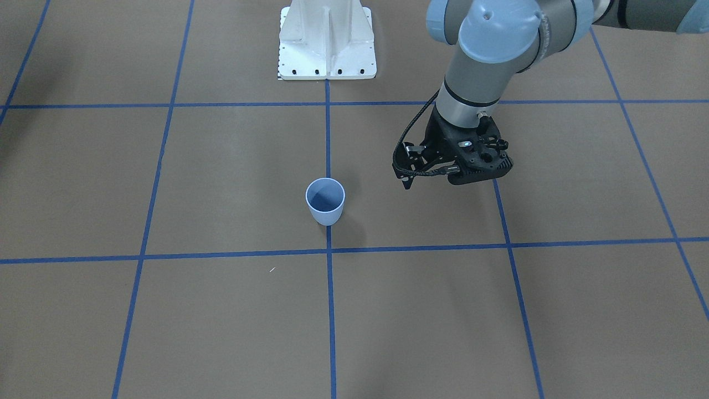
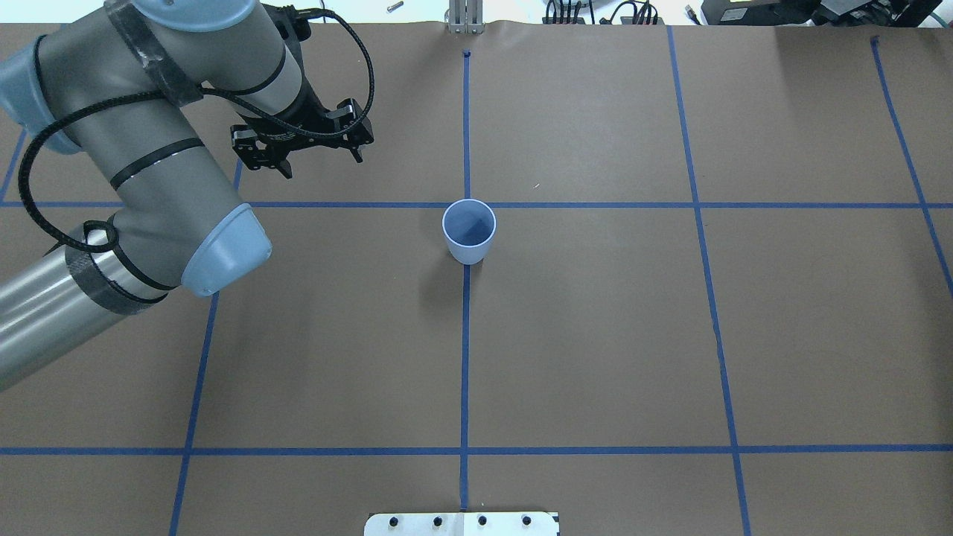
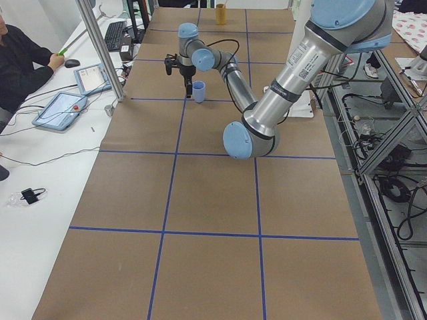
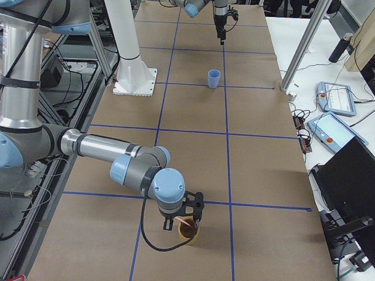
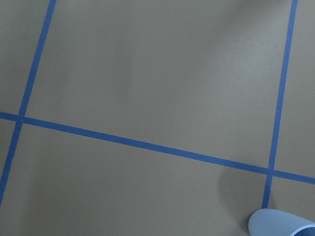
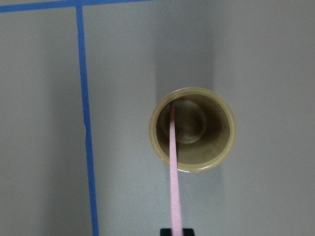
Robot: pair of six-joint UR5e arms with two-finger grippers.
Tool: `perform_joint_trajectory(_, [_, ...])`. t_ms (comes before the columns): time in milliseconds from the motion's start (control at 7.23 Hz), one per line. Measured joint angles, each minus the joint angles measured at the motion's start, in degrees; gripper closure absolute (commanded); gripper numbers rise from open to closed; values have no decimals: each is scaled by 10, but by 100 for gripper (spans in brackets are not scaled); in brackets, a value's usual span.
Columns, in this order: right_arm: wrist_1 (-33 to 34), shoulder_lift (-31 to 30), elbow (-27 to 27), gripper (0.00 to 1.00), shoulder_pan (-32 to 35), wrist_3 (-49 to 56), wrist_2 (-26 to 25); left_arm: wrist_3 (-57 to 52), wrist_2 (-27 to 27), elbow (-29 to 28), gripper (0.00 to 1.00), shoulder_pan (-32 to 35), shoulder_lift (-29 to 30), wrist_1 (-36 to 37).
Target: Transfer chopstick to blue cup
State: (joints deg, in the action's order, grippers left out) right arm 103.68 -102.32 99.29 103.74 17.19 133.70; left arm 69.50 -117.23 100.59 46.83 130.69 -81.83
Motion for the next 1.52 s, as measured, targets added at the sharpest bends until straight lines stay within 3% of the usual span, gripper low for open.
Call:
perform_joint_trajectory(277, [100, 4, 75, 100, 20, 12, -26, 0, 0, -1, 1, 0, -1, 0])
perform_joint_trajectory(830, [219, 39, 134, 100, 98, 98, -78, 0, 0, 0, 1, 0, -8, -2])
perform_joint_trajectory(1106, [265, 115, 149, 100, 94, 114, -75, 0, 0, 2, 1, 1, -10, -4])
perform_joint_trajectory(1521, [287, 273, 114, 100, -11, 60, -7, -1, 0, 35, 1, 4, -41, -7])
